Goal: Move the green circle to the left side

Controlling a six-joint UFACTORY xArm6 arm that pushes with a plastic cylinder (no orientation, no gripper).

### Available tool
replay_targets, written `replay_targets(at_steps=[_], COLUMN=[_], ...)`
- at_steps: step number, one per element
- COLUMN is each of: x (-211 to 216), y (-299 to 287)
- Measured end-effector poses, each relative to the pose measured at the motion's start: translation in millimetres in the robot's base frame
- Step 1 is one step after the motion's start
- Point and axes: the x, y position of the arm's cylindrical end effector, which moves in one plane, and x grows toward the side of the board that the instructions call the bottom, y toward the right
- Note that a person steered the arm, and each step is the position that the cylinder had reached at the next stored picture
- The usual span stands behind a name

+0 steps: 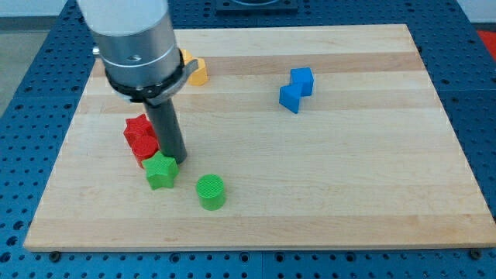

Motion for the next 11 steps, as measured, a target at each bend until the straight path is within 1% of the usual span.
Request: replay_targets(at_steps=[1, 2, 3, 4, 5, 6, 7, 8, 9, 10, 11], x=[0, -7, -10, 10, 48, 70, 81, 81, 81, 79, 57], y=[-5, 33, 106, 155, 154, 107, 61, 25, 22, 54, 89])
